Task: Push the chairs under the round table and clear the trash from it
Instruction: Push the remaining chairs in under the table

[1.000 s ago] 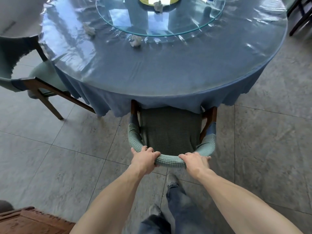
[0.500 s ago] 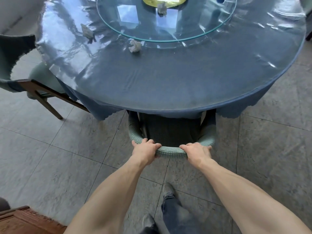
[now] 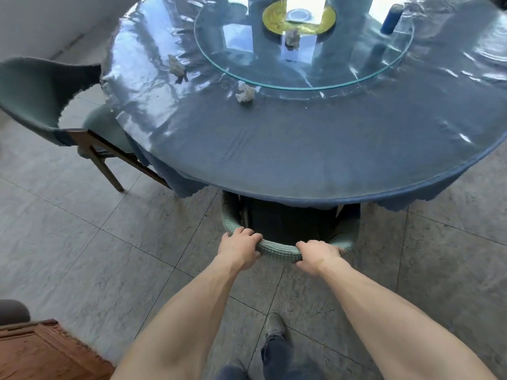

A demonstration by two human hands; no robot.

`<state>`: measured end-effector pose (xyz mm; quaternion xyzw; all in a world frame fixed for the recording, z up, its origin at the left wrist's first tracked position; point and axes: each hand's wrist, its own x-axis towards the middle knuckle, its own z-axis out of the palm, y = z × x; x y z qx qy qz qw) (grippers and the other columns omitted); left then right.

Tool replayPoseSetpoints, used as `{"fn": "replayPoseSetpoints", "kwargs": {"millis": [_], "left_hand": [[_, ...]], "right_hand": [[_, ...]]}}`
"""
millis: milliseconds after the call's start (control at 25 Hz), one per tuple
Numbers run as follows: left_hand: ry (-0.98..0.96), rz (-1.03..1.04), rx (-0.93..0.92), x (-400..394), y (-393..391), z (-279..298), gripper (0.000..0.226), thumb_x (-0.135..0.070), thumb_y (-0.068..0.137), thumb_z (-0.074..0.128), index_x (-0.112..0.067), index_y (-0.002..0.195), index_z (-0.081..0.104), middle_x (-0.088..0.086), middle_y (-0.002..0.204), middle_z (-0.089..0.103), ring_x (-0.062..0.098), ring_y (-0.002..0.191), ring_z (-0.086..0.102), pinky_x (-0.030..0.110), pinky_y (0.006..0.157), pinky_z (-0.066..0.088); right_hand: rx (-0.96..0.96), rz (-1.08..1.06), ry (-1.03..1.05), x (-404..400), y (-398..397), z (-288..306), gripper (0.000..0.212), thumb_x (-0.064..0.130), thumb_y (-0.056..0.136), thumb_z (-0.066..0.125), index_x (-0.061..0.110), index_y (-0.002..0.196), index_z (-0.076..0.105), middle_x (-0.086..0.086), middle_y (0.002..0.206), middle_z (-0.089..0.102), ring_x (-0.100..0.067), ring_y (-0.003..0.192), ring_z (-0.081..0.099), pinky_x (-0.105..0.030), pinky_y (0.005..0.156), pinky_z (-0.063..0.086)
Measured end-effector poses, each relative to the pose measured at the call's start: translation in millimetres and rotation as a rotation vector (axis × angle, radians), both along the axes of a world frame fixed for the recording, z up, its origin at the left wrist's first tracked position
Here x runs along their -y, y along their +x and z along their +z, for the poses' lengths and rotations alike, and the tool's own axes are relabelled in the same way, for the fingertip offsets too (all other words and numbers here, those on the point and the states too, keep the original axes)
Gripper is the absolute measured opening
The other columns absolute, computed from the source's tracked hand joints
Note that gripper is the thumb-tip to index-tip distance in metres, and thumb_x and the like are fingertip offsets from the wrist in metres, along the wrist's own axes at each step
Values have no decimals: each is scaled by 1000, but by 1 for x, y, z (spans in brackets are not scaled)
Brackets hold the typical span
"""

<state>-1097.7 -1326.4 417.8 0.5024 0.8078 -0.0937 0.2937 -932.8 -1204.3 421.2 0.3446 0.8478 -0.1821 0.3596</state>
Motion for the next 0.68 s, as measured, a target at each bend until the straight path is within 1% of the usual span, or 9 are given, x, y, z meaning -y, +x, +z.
{"fn": "replayPoseSetpoints", "kwargs": {"millis": [80, 160, 240, 400, 560, 680], "left_hand": [[14, 65, 6, 10, -12, 12, 48, -48, 95, 48, -33, 141, 46, -3, 147, 45, 21, 136, 35, 49, 109, 34], [-7, 119, 6, 23, -28, 26, 47, -52, 96, 45, -33, 139, 48, -1, 144, 48, 23, 133, 40, 47, 105, 37], [-22, 189, 7, 43, -50, 39, 49, -55, 96, 43, -33, 139, 49, 2, 142, 49, 25, 131, 43, 46, 101, 41], [-4, 360, 65, 105, -109, 56, 57, -62, 93, 45, -33, 142, 45, 2, 143, 49, 25, 128, 49, 44, 98, 46], [26, 536, 106, 186, -184, 63, 64, -68, 88, 45, -32, 141, 45, 3, 144, 49, 24, 130, 48, 45, 103, 44], [61, 652, 115, 247, -243, 68, 66, -69, 89, 43, -30, 142, 46, 2, 147, 47, 23, 132, 46, 43, 106, 41]], "right_hand": [[-14, 32, -62, 1, -19, 19, 43, 55, 91, 53, 28, 124, 55, -1, 115, 64, -25, 105, 61, -45, 92, 51], [-68, 69, -82, 5, -44, 38, 47, 57, 94, 48, 29, 131, 55, -3, 123, 64, -26, 111, 61, -39, 91, 51], [-124, 138, -59, 17, -76, 54, 48, 57, 96, 44, 30, 135, 54, -4, 129, 62, -27, 117, 59, -38, 93, 50], [-178, 273, -47, 56, -152, 70, 50, 58, 97, 42, 29, 137, 53, -4, 130, 63, -26, 116, 60, -38, 92, 50], [-220, 401, -27, 111, -240, 78, 48, 57, 96, 42, 29, 134, 53, -1, 127, 64, -25, 114, 61, -40, 90, 51], [-260, 487, -10, 162, -311, 81, 43, 51, 96, 42, 31, 133, 54, -1, 128, 63, -25, 114, 60, -39, 89, 49]]}}
